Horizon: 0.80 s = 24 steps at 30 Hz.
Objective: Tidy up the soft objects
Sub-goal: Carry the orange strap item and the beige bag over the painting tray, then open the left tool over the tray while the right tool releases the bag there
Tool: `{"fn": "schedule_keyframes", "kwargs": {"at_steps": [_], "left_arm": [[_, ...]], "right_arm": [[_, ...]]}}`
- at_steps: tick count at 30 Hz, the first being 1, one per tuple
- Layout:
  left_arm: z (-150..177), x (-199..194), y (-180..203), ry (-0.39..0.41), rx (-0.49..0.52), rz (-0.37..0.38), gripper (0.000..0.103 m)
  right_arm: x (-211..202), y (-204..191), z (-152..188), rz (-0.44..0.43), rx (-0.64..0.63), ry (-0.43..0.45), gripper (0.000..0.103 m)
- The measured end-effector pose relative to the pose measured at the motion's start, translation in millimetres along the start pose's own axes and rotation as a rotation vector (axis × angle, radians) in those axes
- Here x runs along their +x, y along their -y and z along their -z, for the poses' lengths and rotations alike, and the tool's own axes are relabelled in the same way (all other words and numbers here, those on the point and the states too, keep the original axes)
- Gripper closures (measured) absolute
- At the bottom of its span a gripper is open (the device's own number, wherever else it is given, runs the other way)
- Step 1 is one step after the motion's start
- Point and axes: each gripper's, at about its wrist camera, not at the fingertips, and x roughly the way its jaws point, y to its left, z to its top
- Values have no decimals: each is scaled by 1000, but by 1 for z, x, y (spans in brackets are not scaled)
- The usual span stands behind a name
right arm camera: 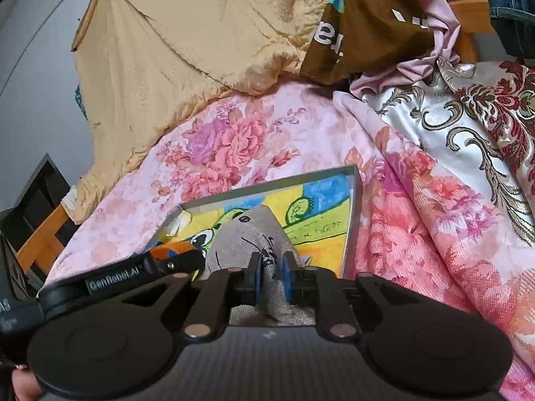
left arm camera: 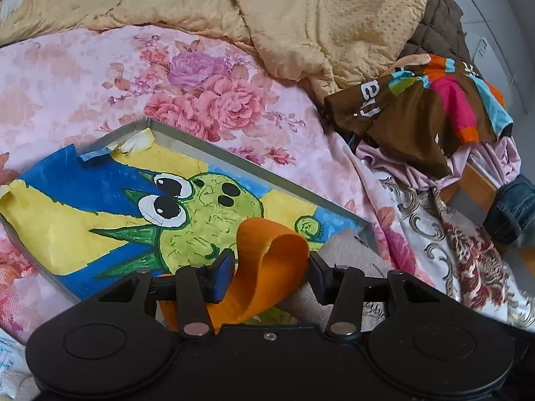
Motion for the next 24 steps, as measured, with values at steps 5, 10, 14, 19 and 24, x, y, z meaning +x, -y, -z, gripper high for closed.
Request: {"fn": "schedule_keyframes", "kwargs": {"at_steps": [5, 10, 14, 19, 24], "left_arm": [[4, -1, 1, 13, 25, 24, 41], [2, -4, 0, 20, 20, 30, 31], [1, -10, 1, 34, 5, 18, 17], [-5, -20, -2, 41, -25, 3, 15], [-8, -34, -2, 40, -5, -43, 8]], "right_arm": [[3, 1, 1, 8, 7, -13, 84], [3, 0, 1, 7, -5, -15, 71], [1, -4, 0, 24, -33, -6, 54], [-2, -10, 0, 31, -62, -4, 50], [-11, -13, -2, 40, -68, 7, 40]]}}
